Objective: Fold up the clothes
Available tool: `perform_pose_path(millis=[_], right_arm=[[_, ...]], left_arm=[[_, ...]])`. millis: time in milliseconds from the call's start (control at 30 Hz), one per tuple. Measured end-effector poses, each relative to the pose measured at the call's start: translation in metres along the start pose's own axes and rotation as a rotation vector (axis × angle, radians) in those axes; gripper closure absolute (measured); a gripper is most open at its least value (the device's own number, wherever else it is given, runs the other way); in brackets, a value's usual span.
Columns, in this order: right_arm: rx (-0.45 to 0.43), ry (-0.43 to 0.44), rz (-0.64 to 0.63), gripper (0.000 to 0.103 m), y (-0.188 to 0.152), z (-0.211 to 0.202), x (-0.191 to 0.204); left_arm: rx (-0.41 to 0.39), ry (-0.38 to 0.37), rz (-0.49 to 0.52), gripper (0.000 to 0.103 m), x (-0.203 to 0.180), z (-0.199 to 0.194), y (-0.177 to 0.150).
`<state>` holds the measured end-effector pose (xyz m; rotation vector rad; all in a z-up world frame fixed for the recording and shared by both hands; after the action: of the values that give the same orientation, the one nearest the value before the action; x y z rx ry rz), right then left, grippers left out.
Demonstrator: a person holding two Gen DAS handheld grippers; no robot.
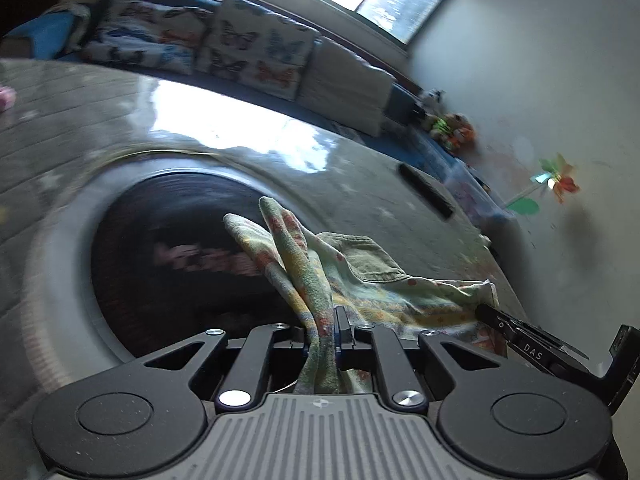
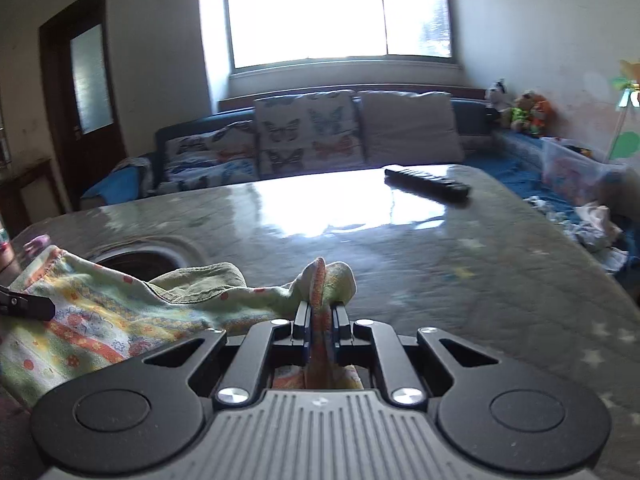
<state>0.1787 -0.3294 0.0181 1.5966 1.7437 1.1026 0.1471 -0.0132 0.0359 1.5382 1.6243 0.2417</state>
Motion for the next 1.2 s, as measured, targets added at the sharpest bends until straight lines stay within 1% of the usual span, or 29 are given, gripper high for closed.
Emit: perform_pose_path(millis=[67, 167, 267, 333, 400, 433, 467, 500, 533, 633, 700, 800, 867, 967, 1067, 1167, 1200], right_arm=[[-0.011, -0.036, 0.008, 0.094, 0.003, -0.004, -0.016], [-0.033, -0.115, 0.042, 0.094, 0.007, -0.013, -0.055], [-0.051, -0.177, 0.057, 0.094, 0.009, -0.019, -0.083], [-0.054, -0.206, 0.078, 0.094, 0.008, -0.021, -0.101], [-0.033, -0.228, 0.101, 0.094, 0.005, -0.018, -0.116], [-0.018, -0.236, 0.113, 0.093, 0.002, -0.016, -0.123], [0.002, -0.242, 0.12, 0.092, -0.001, -0.013, -0.129], [0.017, -0.249, 0.124, 0.091, -0.005, -0.011, -0.133], [0.029, -0.254, 0.127, 0.09, -0.009, -0.009, -0.137], [0.023, -0.271, 0.132, 0.088, -0.012, -0.012, -0.139], [0.009, -0.264, 0.134, 0.087, -0.009, -0.015, -0.139], [-0.001, -0.216, 0.119, 0.087, -0.003, -0.012, -0.13], [0.002, -0.173, 0.111, 0.087, 0.001, -0.007, -0.122], [0.028, -0.109, 0.114, 0.087, 0.004, 0.008, -0.112], [0.054, -0.079, 0.106, 0.087, 0.005, 0.024, -0.103], [0.077, -0.064, 0.102, 0.087, 0.006, 0.038, -0.097], [0.081, -0.064, 0.097, 0.087, 0.007, 0.042, -0.096]], left_arm=[[0.022, -0.027, 0.032, 0.092, -0.02, 0.019, 0.007], [0.049, -0.057, 0.092, 0.092, -0.05, 0.047, 0.014], [0.07, -0.086, 0.14, 0.092, -0.076, 0.071, 0.018], [0.09, -0.085, 0.172, 0.092, -0.088, 0.084, 0.016], [0.11, -0.083, 0.203, 0.09, -0.1, 0.098, 0.014], [0.117, -0.062, 0.221, 0.087, -0.103, 0.102, 0.012], [0.123, -0.037, 0.238, 0.087, -0.105, 0.106, 0.009], [0.13, -0.012, 0.256, 0.083, -0.108, 0.11, 0.006], [0.13, 0.007, 0.269, 0.075, -0.109, 0.112, 0.004], [0.113, 0.059, 0.282, 0.068, -0.105, 0.112, 0.005], [0.09, 0.084, 0.283, 0.068, -0.105, 0.11, 0.009], [0.05, 0.113, 0.302, 0.07, -0.11, 0.112, 0.019], [0.045, 0.09, 0.312, 0.07, -0.116, 0.117, 0.023], [0.066, 0.033, 0.338, 0.073, -0.128, 0.126, 0.023], [0.088, -0.011, 0.364, 0.073, -0.14, 0.138, 0.023], [0.105, -0.027, 0.377, 0.074, -0.147, 0.155, 0.024], [0.112, -0.028, 0.375, 0.077, -0.148, 0.161, 0.024]])
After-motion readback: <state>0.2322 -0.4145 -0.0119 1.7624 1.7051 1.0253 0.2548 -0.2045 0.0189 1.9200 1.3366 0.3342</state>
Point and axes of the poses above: each gripper's, at about its wrist camera, not at the fingertips, and z roughly the way its jaws point, x to its left, y to its top, the point moved 2 cm from there along z, roughly the way its jaws point, and after that the axes turned 4 degrees about z, right-handed, at the moved point
